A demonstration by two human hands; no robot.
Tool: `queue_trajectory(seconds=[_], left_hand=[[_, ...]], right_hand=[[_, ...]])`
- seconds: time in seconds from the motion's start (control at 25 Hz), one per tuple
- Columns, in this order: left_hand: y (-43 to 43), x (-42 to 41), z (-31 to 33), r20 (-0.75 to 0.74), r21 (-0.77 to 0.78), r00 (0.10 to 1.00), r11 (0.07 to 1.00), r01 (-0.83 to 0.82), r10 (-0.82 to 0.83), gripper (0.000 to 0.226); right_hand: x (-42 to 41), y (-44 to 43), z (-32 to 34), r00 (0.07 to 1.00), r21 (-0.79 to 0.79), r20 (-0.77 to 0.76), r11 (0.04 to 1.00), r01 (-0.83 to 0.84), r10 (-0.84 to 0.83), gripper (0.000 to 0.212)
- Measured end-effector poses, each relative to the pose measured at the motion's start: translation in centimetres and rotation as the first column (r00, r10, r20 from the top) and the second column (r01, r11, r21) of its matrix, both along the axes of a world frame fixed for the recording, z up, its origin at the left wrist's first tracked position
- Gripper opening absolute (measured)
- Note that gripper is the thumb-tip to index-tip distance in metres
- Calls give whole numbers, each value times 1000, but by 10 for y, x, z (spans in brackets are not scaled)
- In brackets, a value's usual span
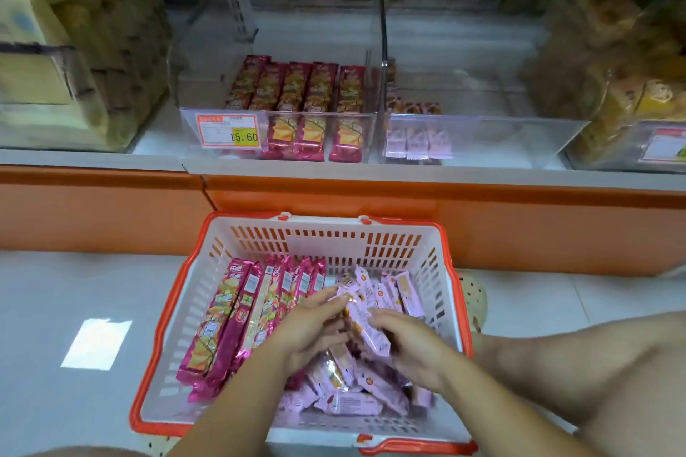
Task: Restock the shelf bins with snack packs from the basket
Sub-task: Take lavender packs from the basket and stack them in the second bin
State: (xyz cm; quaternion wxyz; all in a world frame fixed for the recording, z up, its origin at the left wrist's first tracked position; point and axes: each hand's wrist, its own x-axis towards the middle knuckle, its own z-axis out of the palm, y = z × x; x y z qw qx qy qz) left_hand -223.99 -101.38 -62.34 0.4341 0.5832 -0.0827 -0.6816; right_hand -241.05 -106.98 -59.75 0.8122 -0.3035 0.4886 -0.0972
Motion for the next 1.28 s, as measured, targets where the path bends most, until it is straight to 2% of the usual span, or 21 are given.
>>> queue_trajectory(seconds=[0.04, 0.12, 0.32, 0.52, 0.6, 0.68, 0.8, 0.88, 0.96, 1.0, 1.04, 1.12, 1.16, 1.2, 1.28], left_hand=[[-3, 0, 5, -40, -27, 999, 1000, -6, 5, 43], [-10, -3, 12, -22, -57, 1000, 998, 0, -2, 32], [-21, -11, 21, 132, -124, 990, 990, 69, -52, 44], [-22, -7, 25, 191, -155, 981, 985, 75, -45, 29], [-22, -8, 33, 220, -170, 974, 980, 99, -60, 27], [-29, -10, 57, 260, -229, 964, 966, 123, -61, 23], [-50, -12, 121, 293, -423, 956, 894, 146, -18, 34], [-66, -10, 171, 348, -558, 933, 820, 129, 90, 39], [-84, -6, 215, 473, -673, 832, 729, 127, 291, 34], [-96, -3, 230, 558, -706, 733, 687, 172, 390, 33], [-109, 2, 241, 661, -696, 593, 672, 254, 460, 34], [-136, 9, 253, 829, -559, 295, 717, 416, 475, 44], [-150, 13, 254, 876, -479, 199, 749, 457, 439, 49], [-161, 16, 252, 910, -408, 149, 778, 478, 386, 53], [-176, 20, 244, 943, -333, 148, 806, 490, 299, 56]], right_hand=[[-4, -2, 5, 991, 104, 116, 993, 53, -65, 18], [-10, -5, 7, 971, 182, 197, 978, 103, -139, 29], [-16, -10, 6, 973, 141, 189, 984, 107, -133, 35], [-17, -12, 9, 973, 52, 223, 997, 55, -65, 33], [-17, -12, 15, 986, -43, 165, 999, 15, -8, 31], [-18, -21, 36, 995, -281, 9, 956, -89, 95, 27], [-23, -56, 102, 966, -605, -135, 754, -255, 219, 22], [-26, -89, 163, 969, -739, -133, 630, -238, 210, 23], [-30, -129, 221, 994, -829, -55, 551, -97, 93, 22], [-30, -150, 244, 1000, -859, -11, 512, -21, 22, 20], [-29, -172, 259, 999, -888, -12, 460, 12, -51, 20], [-26, -209, 270, 970, -914, -169, 396, -88, -176, 27], [-24, -224, 265, 935, -891, -283, 421, -174, -214, 35], [-22, -233, 257, 898, -834, -390, 492, -249, -206, 43], [-15, -243, 235, 801, -670, -589, 621, -407, -110, 50]])
